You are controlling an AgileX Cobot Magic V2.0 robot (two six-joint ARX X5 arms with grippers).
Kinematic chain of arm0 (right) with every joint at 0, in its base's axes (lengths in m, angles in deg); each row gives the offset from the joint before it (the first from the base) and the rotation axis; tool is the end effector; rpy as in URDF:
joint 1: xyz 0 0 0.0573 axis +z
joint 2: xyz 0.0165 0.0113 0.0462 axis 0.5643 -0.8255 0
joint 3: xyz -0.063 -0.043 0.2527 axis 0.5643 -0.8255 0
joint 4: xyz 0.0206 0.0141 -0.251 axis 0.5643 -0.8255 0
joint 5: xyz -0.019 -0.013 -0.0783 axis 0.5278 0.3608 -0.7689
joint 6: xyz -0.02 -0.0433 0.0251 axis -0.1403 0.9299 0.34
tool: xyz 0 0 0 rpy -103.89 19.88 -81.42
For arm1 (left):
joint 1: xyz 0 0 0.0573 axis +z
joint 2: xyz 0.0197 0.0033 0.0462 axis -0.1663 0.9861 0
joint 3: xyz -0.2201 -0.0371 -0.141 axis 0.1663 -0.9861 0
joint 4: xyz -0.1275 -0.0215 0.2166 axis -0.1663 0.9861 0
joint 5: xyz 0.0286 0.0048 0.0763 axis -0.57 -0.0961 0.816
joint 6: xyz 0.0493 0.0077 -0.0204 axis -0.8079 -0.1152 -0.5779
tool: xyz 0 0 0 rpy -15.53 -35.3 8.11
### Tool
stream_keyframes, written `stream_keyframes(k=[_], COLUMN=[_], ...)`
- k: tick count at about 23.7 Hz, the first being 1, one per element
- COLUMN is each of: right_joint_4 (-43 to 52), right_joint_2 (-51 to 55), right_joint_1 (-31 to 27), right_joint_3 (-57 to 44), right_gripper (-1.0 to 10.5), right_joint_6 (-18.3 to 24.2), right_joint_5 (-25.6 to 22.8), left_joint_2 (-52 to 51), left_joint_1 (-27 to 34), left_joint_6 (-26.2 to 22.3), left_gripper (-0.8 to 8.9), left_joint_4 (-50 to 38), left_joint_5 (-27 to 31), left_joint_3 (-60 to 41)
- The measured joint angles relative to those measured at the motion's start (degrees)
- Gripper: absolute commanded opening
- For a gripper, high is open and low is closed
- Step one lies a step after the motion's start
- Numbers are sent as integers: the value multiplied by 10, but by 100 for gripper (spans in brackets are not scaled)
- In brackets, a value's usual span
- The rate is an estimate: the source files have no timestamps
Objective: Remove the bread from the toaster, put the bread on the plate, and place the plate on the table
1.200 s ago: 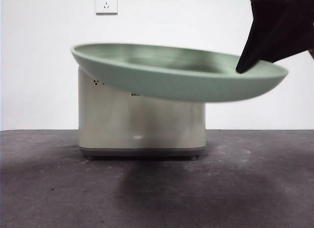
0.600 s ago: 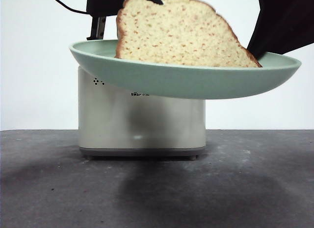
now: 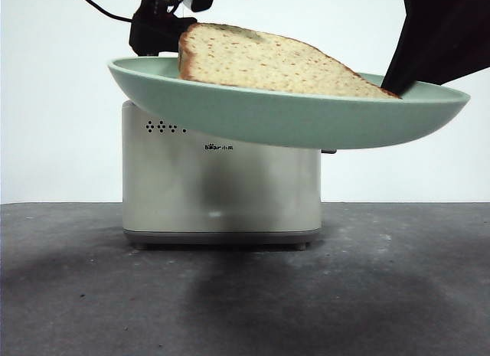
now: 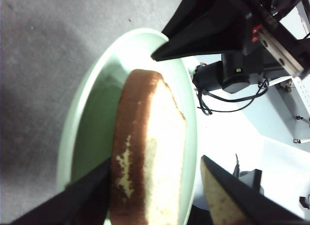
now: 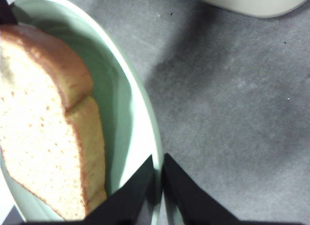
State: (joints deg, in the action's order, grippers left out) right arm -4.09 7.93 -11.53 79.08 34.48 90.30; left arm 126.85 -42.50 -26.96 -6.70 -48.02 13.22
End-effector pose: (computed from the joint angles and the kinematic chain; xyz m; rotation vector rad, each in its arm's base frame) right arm 0.1887 0.0964 0.2775 0.1820 1.0836 0.8214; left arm 0.2555 -0.1916 0.3161 -0.0601 1.2149 -1.3447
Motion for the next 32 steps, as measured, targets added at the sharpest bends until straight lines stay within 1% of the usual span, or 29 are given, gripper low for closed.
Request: stream_keyframes(k=[2, 3, 9, 14, 18, 21, 26, 32], right_joint_4=[0, 0, -2, -1, 28, 60, 97, 148], right_joint_2=[0, 0, 0, -11, -74, -110, -175, -234], right_joint_1=[0, 0, 0, 0, 0, 0, 0, 0], right_joint_3=[0, 0, 0, 0, 0, 0, 0, 0], right_gripper=[3, 3, 3, 3, 3, 3, 3, 3], right_joint_6=[0, 0, 0, 0, 0, -7, -15, -27], right_joint_5=[0, 0, 0, -9, -14, -12, 0, -1], left_joint_2=[0, 0, 0, -7, -57, -94, -145, -199], left_joint_1=[0, 0, -4, -5, -5, -5, -5, -5], left_joint_6=[0, 0, -9, -15, -16, -18, -19, -18], left_gripper=[304, 304, 301, 282, 271, 271, 271, 271], left_joint_4=[11, 22, 75, 94, 97, 97, 98, 95], left_joint_5=[0, 10, 99, 106, 108, 121, 153, 196], left_joint_3=[17, 28, 97, 119, 119, 120, 120, 120])
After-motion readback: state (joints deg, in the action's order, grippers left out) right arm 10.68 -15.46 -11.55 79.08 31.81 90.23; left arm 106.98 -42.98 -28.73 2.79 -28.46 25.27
